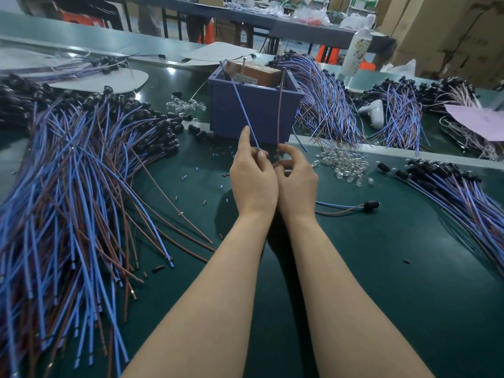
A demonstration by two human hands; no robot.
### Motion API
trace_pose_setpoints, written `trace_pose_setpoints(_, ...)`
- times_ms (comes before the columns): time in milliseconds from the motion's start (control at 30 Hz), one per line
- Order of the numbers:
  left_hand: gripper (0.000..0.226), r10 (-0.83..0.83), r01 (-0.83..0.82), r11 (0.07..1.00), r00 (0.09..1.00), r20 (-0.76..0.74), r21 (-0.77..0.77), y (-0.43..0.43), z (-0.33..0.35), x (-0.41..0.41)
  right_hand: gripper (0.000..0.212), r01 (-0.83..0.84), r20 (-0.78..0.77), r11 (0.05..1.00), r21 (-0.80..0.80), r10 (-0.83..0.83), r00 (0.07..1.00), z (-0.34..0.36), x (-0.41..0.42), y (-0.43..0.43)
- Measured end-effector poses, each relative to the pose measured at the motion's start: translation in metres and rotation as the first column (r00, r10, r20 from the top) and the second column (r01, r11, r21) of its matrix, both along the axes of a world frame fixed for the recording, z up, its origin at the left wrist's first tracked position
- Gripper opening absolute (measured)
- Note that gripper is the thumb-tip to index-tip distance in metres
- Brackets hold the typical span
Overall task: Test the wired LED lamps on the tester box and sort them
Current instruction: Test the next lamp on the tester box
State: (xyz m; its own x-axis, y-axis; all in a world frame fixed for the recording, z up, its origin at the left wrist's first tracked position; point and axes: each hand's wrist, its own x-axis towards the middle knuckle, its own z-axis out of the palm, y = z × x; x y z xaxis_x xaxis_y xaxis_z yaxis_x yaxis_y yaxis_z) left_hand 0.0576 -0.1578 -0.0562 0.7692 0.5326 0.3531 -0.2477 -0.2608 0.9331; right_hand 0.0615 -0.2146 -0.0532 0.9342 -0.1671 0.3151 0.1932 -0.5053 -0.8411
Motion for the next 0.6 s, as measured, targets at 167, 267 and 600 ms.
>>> trace_pose_setpoints(167,0.051,-0.013,0.011,0.998,0.999,-0.033,-0.059,0.0009,-0.0016,0.0001,0.036,0.004,0.006,1.000,-0.018,-0.004,1.000,-0.0006,0.0001,0.0010)
trace_pose_setpoints(267,0.051,-0.028,0.020,0.996,0.997,-0.079,-0.091,0.0027,-0.0032,0.0030,0.037,0.001,0.007,1.000,-0.020,-0.001,1.000,-0.0013,0.0003,0.0008)
trace_pose_setpoints(600,0.052,-0.017,0.013,0.999,0.997,-0.080,-0.044,0.0019,-0.0023,0.0035,0.037,-0.007,0.009,1.000,-0.004,0.007,1.000,-0.0028,-0.0004,-0.0006)
